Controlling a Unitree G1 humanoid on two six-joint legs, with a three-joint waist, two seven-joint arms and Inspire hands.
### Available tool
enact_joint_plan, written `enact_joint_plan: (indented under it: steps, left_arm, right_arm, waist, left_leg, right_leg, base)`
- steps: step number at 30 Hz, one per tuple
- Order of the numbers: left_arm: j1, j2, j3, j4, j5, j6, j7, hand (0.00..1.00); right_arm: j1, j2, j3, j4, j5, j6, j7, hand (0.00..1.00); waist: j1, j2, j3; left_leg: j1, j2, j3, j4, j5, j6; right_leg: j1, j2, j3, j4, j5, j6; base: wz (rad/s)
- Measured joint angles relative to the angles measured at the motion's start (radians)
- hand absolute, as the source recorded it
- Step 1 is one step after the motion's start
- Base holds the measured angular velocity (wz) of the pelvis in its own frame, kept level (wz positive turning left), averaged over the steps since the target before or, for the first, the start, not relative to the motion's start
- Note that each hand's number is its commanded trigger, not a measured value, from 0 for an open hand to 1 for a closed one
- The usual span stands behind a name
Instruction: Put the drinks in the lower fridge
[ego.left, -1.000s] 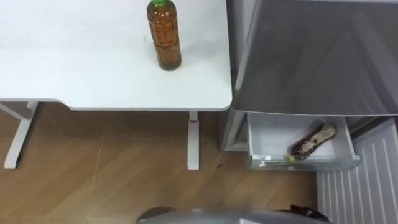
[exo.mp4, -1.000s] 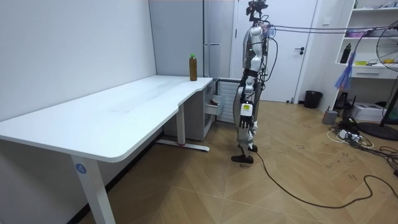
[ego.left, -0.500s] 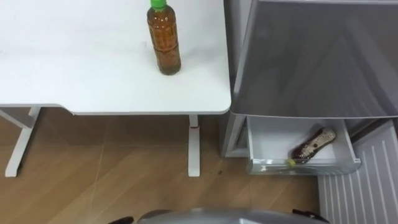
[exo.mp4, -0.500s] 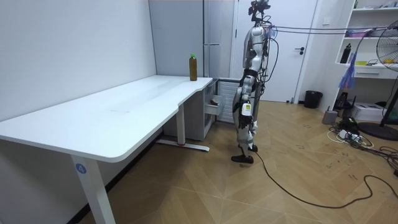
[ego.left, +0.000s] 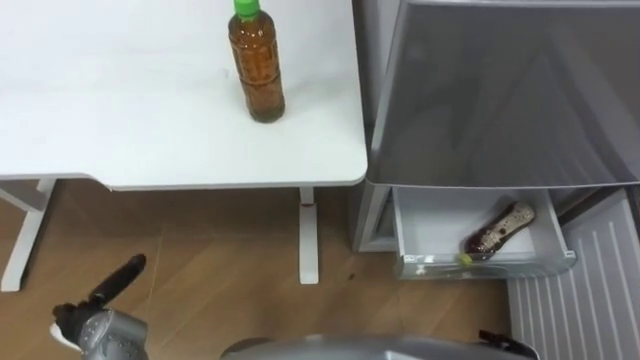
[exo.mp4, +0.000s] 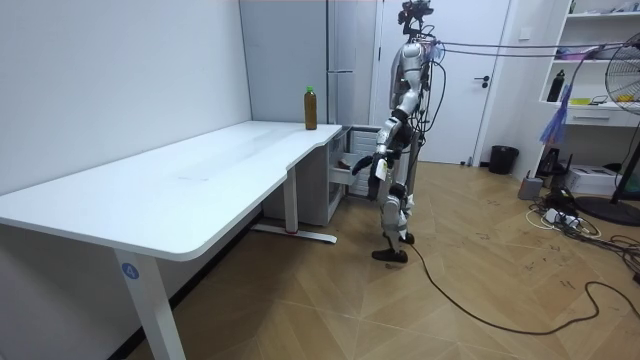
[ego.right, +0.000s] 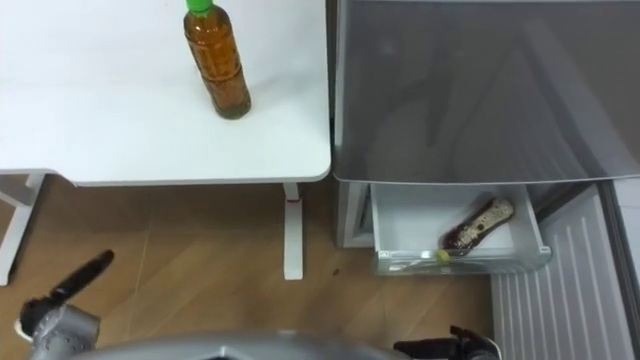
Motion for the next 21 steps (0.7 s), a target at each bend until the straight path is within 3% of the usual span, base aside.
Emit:
enact_joint_plan:
  steps: [3,5,11,21]
  left_arm:
    - [0.0,0.0,-0.01,-0.116,0.063,-0.049,0.034,0.0]
    - [0.001,-0.002,-0.021,-0.168,0.164,-0.076,0.048,0.0]
    - [0.004,-0.016,-0.057,-0.381,0.38,-0.082,0.047,0.0]
    - [0.003,-0.017,-0.154,-0.604,0.456,-0.092,-0.056,0.0]
  right_arm:
    - [0.006,0.0,-0.002,-0.01,-0.016,-0.014,0.003,0.0]
    - [0.008,0.001,-0.002,-0.011,-0.029,-0.032,0.009,0.0]
    - [0.014,0.0,-0.002,-0.011,-0.043,-0.05,0.024,0.0]
    - [0.023,-0.001,-0.003,-0.005,-0.02,-0.064,0.039,0.0]
  waist:
    - [0.002,0.001,-0.0008]
    - [0.003,0.002,-0.0007]
    - [0.001,-0.005,-0.0026]
    - [-0.007,0.006,0.0017]
  left_leg:
    - [0.004,0.001,0.002,0.0,0.0,0.0]
    - [0.005,0.001,0.003,-0.001,0.0,0.0]
    - [-0.002,0.0,-0.004,-0.001,0.0,0.0]
    - [-0.007,0.0,-0.005,0.004,-0.001,0.001]
  right_leg:
    - [-0.001,0.0,0.001,0.001,0.0,0.0]
    - [-0.002,0.0,0.003,0.001,0.0,0.0]
    - [-0.006,-0.001,-0.004,0.002,0.001,0.0]
    - [-0.007,-0.001,-0.002,0.002,0.002,0.0]
  base:
    - [-0.01]
    - [-0.02]
    - [0.01]
    - [0.0]
